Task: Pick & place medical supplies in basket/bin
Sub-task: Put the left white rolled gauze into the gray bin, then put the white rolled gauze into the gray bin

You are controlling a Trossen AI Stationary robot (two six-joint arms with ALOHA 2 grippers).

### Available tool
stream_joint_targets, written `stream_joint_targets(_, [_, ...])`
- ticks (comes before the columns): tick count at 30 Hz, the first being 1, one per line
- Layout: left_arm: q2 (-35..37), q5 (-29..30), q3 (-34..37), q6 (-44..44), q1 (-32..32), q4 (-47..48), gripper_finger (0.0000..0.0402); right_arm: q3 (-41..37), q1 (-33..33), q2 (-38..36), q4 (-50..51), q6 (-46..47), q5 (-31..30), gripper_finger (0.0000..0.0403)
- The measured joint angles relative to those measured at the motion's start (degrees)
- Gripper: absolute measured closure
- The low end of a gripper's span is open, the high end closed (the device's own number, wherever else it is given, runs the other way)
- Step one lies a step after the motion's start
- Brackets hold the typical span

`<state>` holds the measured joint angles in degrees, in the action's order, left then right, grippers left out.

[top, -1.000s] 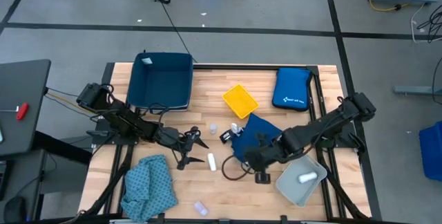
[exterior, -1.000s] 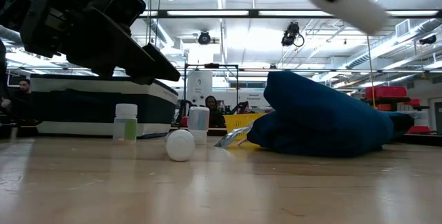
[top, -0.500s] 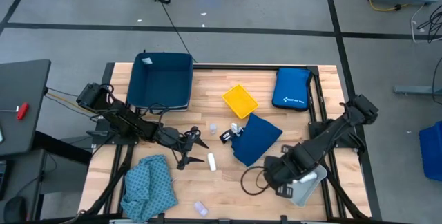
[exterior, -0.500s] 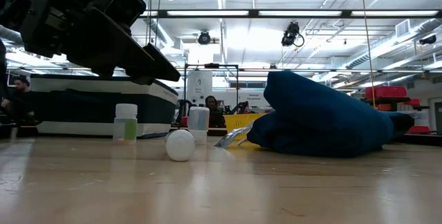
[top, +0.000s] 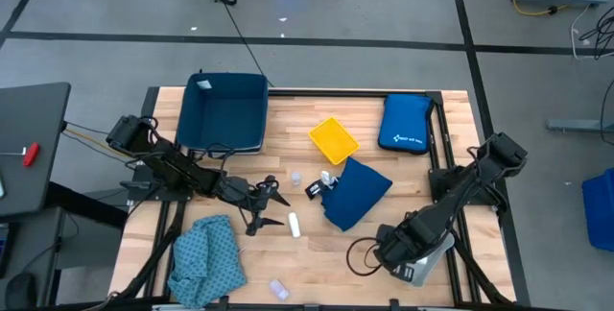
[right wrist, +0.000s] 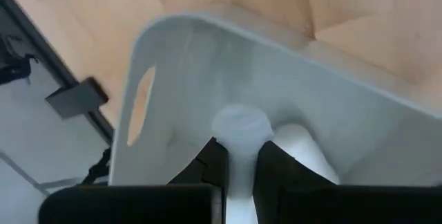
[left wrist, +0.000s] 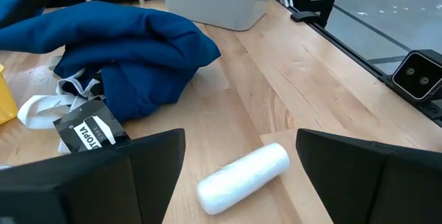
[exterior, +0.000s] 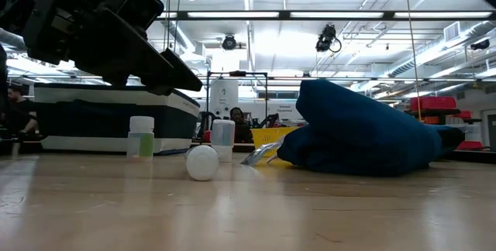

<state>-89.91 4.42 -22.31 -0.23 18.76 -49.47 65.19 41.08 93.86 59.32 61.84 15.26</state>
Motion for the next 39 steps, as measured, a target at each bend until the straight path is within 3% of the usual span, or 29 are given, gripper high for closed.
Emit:
stream_joint_targets(5, [0.00,-0.01,0.00,-0.02,0.00,0.00,0.0124,-5.70,0.00,0.00,-5.84,1.60,0.46,0.0359])
stream_joint_targets(13, [0.00,0.01,0.00,-0.02,0.00,0.00,0.0124,-7.91,0.00,-0.02,-8.12,3.48,3.20,0.0234])
stream_joint_targets(18, [0.00,-0.01,0.00,-0.02,0.00,0.00,0.0124,-7.91,0.00,-0.02,-8.60,3.83,3.86,0.0192])
stream_joint_targets(24, [0.00,-0.01,0.00,-0.02,0.00,0.00,0.0124,-7.91,-0.17,-0.02,-8.47,6.94,5.36,0.0188])
stream_joint_targets(39, [0.00,-2.85,0.00,-0.35,0.00,0.00,0.0124,-1.90,-0.17,-0.09,-3.39,8.92,5.32,0.0231])
